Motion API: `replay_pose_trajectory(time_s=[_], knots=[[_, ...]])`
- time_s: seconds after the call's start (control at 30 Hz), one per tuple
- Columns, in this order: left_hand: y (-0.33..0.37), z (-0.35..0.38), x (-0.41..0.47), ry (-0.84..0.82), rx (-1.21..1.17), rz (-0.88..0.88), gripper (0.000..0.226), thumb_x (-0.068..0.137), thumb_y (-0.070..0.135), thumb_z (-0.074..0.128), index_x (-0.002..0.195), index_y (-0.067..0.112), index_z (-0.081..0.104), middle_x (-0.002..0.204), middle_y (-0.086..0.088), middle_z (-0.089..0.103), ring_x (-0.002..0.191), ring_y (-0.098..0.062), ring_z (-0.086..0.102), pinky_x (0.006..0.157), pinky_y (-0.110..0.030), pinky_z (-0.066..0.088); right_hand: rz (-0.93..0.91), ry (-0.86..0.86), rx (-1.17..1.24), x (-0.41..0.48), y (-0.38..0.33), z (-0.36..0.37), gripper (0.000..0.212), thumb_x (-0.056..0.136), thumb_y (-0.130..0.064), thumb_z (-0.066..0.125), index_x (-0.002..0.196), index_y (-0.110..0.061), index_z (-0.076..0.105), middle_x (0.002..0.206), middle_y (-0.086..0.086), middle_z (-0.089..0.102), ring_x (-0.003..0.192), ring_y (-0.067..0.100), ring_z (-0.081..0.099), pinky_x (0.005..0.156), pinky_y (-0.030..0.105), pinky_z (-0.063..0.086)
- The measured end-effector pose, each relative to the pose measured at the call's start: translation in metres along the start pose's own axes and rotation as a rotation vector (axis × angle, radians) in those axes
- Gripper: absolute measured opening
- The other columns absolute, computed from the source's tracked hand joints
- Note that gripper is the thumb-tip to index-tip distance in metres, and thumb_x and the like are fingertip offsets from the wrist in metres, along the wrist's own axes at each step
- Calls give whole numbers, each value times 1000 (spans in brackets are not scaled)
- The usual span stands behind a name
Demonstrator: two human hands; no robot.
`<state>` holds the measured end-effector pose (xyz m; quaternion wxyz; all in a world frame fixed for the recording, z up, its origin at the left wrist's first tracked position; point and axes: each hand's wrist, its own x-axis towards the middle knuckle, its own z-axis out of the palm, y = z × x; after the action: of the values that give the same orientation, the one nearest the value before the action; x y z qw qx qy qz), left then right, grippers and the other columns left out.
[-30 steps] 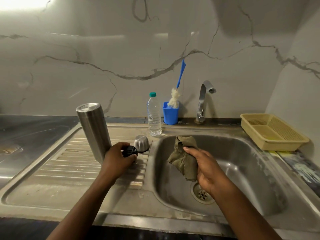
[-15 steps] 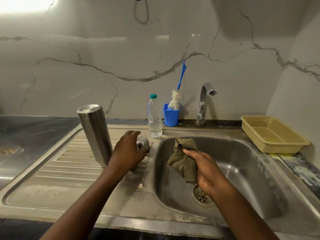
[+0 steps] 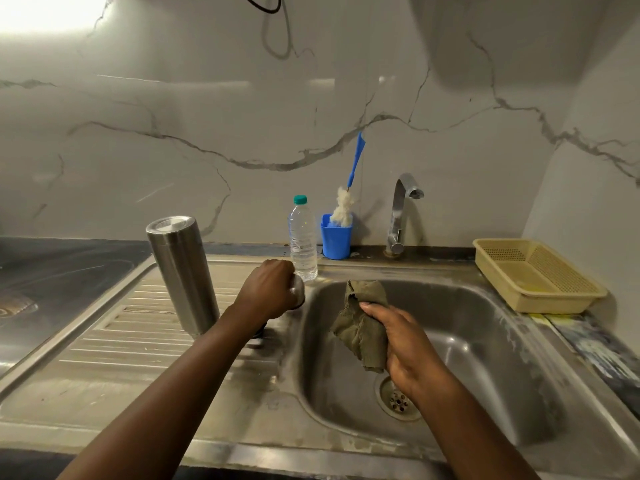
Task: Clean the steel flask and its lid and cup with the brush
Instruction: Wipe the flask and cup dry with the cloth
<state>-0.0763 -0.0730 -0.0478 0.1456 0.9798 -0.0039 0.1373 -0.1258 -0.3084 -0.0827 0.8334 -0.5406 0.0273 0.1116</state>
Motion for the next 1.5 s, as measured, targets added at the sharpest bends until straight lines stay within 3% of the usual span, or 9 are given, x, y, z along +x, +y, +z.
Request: replay_pose_trajectory(time_s=[0.2,0.43,0.73,0.93,1.07,1.1,1.2,1.37,1.5], knots=[[32,-4,-19,-62,-624,92,54,80,29,91,129,25,71,122,12,70,107,-8,69,96,-35,60,-182,123,-181,-3,-5,2,18,101,-28,64,108,-18,77,97,4,80,93,19,75,76,30,54],[57,25,-37,-104,-1037,53,48,81,12,90,124,15,73,111,-1,76,101,-24,77,90,-46,64,-415,15,-429,-7,-2,6,20,105,-19,57,116,-25,72,104,-8,78,98,5,71,83,16,54],[55,39,-48,-160,-1198,53,67,80,4,90,138,22,61,123,-3,75,107,-23,76,89,-38,64,-260,84,-472,3,-2,1,26,108,-38,50,111,-28,73,99,-1,79,93,13,74,67,19,55],[51,39,-47,-83,-1207,-24,54,83,1,85,129,16,62,117,-3,74,100,-9,76,79,-21,60,-424,11,-738,4,10,-2,20,105,-32,58,123,-34,68,103,-11,75,95,4,70,79,24,52],[58,43,-54,-98,-1164,70,59,82,-11,80,130,13,58,117,-9,73,106,-16,74,85,-28,62,-580,-101,-886,4,11,-1,49,106,-25,56,154,-34,47,154,-21,49,142,-7,41,115,21,35],[59,44,-55,-116,-1196,69,61,82,-11,80,133,13,56,118,-11,72,107,-21,75,85,-33,64,-574,-85,-843,4,10,-1,46,106,-25,56,150,-35,51,149,-18,56,137,-5,48,112,24,41],[60,41,-54,-149,-1290,82,73,80,-5,86,139,21,51,120,-17,73,107,-39,73,88,-52,64,-443,30,-593,5,4,0,19,107,-27,54,117,-31,70,99,-4,76,93,7,71,84,39,57],[59,33,-52,-88,-1444,4,71,85,-9,79,143,19,49,119,-12,77,108,-31,76,87,-39,64,-265,96,-298,9,5,-1,27,106,-36,53,121,-25,73,108,0,79,105,19,74,97,42,58],[57,33,-54,-95,-1464,-23,59,91,-2,75,142,17,51,119,-11,77,111,-30,75,98,-45,61,-388,92,-446,1,7,4,21,105,-29,57,120,-26,72,95,-8,78,89,10,75,77,32,60]])
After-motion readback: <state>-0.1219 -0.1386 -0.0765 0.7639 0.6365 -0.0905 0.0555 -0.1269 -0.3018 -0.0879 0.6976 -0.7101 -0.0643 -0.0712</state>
